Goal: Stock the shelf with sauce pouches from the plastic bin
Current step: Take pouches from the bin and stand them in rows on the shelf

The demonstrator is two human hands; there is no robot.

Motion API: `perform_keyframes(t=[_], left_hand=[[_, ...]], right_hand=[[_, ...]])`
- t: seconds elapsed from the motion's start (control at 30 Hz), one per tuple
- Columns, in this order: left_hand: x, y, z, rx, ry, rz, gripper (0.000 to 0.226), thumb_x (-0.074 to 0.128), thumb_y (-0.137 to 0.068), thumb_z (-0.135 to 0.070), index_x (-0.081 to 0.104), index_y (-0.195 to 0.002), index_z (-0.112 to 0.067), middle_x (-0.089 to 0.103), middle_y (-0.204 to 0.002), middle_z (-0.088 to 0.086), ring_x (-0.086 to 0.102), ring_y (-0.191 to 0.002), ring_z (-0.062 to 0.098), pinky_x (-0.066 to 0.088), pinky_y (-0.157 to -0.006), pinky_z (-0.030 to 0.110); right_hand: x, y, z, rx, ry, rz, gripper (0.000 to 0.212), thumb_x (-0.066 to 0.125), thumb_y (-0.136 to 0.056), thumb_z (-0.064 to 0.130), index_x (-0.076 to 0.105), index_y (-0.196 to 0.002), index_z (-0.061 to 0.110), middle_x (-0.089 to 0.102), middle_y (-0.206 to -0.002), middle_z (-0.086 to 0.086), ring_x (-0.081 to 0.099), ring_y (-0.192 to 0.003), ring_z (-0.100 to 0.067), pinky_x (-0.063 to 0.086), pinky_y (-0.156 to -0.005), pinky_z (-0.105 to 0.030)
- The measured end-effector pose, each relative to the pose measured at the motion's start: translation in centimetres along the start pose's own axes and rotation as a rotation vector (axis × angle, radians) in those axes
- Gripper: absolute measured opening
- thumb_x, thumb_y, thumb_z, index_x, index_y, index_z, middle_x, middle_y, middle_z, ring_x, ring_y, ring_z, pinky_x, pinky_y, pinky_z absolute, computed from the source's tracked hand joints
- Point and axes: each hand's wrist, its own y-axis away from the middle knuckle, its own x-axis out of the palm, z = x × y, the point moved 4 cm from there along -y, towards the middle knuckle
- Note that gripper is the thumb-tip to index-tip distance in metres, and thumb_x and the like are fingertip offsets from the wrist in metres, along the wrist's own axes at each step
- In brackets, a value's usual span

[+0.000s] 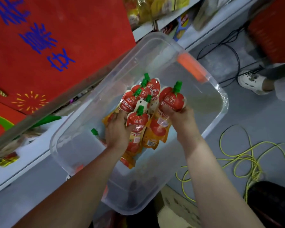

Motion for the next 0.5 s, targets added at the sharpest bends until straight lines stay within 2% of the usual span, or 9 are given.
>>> perform_keyframes(t=[0.03, 0.1, 0.2, 0.27, 0.33, 0.43, 0.5], left_hand=[[-0.1, 0.2, 0.1, -0.003, 0.021, -0.018, 0.034, 0.079, -0.074, -0.033, 0.054, -0.092, -0.020, 0.064, -0.089, 0.000, 0.061, -0.085, 0.024, 0.039, -0.066, 0.029], [-0.1, 0.4, 0.3, -0.010, 0.096, -0.030, 0.029, 0.076, -0.079, -0.031, 0.048, -0.082, -0.022, 0.060, -0.083, -0.002, 0.060, -0.081, 0.022, 0.037, -0.064, 0.027], [-0.5, 0.9, 0.6, -0.054, 0.297, 0.039, 0.024, 0.069, -0.086, -0.030, 0.046, -0.081, -0.031, 0.067, -0.088, -0.001, 0.065, -0.085, 0.020, 0.053, -0.071, 0.038], [-1.4, 1.4, 1.0, -0.083, 0.377, 0.073, 0.022, 0.066, -0.089, -0.031, 0.045, -0.083, -0.034, 0.070, -0.093, -0.004, 0.067, -0.089, 0.018, 0.057, -0.077, 0.044], [-2.7, 2.2, 1.3, -0.076, 0.441, 0.092, 0.020, 0.066, -0.089, -0.027, 0.048, -0.084, -0.031, 0.071, -0.092, -0.004, 0.069, -0.087, 0.015, 0.057, -0.076, 0.040], [-5.4, 4.1, 0.4, -0.040, 0.601, 0.102, 0.012, 0.066, -0.089, -0.017, 0.056, -0.090, -0.025, 0.071, -0.092, -0.002, 0.069, -0.084, 0.011, 0.052, -0.066, 0.026], [-8.0, 5.5, -0.7, -0.005, 0.702, 0.084, 0.009, 0.064, -0.090, -0.012, 0.062, -0.095, -0.020, 0.072, -0.091, -0.001, 0.068, -0.079, 0.006, 0.049, -0.064, 0.017]], right_hand=[[-0.1, -0.1, -0.1, 0.021, -0.048, 0.006, 0.017, 0.070, -0.088, 0.004, 0.067, -0.084, 0.021, 0.069, -0.077, 0.007, 0.066, -0.056, 0.003, 0.052, -0.053, -0.015], [-0.1, -0.3, -0.4, 0.022, -0.085, 0.010, 0.010, 0.069, -0.089, 0.006, 0.068, -0.092, 0.015, 0.070, -0.079, 0.004, 0.068, -0.058, 0.002, 0.052, -0.053, -0.015], [0.1, 0.6, -0.3, -0.008, -0.116, 0.016, 0.029, 0.069, -0.089, 0.008, 0.062, -0.117, 0.006, 0.073, -0.094, -0.002, 0.072, -0.073, -0.007, 0.055, -0.060, -0.021], [0.2, 1.6, 0.0, -0.006, -0.161, 0.032, 0.037, 0.070, -0.089, 0.010, 0.059, -0.124, 0.006, 0.073, -0.102, -0.006, 0.073, -0.082, -0.014, 0.057, -0.064, -0.026], [0.1, 3.0, 0.8, -0.013, -0.187, 0.052, 0.035, 0.072, -0.087, 0.011, 0.061, -0.120, 0.008, 0.073, -0.102, -0.005, 0.072, -0.085, -0.016, 0.057, -0.066, -0.029], [0.0, 5.7, 2.3, -0.055, -0.203, 0.030, 0.021, 0.075, -0.084, 0.008, 0.067, -0.103, 0.014, 0.074, -0.090, 0.001, 0.072, -0.075, -0.010, 0.056, -0.065, -0.028], [0.1, 8.0, 3.4, -0.100, -0.218, 0.007, 0.017, 0.074, -0.084, 0.008, 0.069, -0.100, 0.011, 0.074, -0.086, 0.001, 0.072, -0.071, -0.008, 0.056, -0.062, -0.025]])
